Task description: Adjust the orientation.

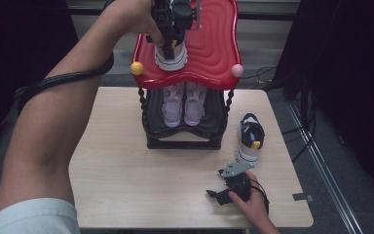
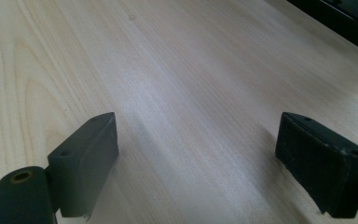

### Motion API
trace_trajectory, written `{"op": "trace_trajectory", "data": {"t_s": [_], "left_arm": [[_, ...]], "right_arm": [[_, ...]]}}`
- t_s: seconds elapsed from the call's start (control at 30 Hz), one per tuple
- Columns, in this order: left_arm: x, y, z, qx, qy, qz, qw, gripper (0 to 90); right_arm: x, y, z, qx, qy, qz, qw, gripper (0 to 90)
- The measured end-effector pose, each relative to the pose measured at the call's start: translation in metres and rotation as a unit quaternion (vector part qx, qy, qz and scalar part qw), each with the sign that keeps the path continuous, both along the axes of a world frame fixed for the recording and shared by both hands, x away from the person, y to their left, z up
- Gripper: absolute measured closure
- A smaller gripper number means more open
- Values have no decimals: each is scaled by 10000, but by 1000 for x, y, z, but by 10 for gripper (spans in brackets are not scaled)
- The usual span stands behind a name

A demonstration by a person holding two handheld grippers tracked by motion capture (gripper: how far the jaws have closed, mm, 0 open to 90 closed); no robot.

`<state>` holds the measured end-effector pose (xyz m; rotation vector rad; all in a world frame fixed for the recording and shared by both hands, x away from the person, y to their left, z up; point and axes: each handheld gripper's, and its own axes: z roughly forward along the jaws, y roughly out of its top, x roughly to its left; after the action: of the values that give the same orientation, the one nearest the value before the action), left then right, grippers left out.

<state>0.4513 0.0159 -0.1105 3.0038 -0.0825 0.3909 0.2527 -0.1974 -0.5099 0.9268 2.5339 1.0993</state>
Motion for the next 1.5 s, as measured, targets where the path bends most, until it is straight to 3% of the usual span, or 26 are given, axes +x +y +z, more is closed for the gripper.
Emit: {"op": "trace_trajectory", "data": {"t_s": [0.43, 0.63, 0.7, 0.8, 1.0, 1.1, 1.27, 1.5], "left_arm": [[2, 0, 2, -84, 64, 164, 9998, 706], [3, 2, 4, -98, 58, 127, 9999, 698], [3, 3, 4, -155, 80, 225, 9996, 695], [3, 4, 5, -193, 15, 247, 9995, 683], [6, 6, 6, -249, -32, 386, 9989, 573], [6, 7, 6, -262, 24, 460, 9986, 559], [5, 8, 8, -253, -57, 527, 9983, 542], [5, 11, 9, -341, -4, 724, 9968, 453]], "right_arm": [[0, 0, 0, 0, 1, 0, 10000, 125], [0, 0, 0, 1, -2, 2, 10000, 125], [0, 0, 0, 0, -2, 1, 10000, 125], [0, 0, 0, 0, -2, 0, 10000, 125], [0, 0, 0, -7, -20, 4, 10000, 125], [0, 0, 0, 0, -1, 0, 10000, 125], [0, 0, 0, -1, -3, 0, 10000, 125], [0, 0, 0, 0, 0, 0, 10000, 125]]}}
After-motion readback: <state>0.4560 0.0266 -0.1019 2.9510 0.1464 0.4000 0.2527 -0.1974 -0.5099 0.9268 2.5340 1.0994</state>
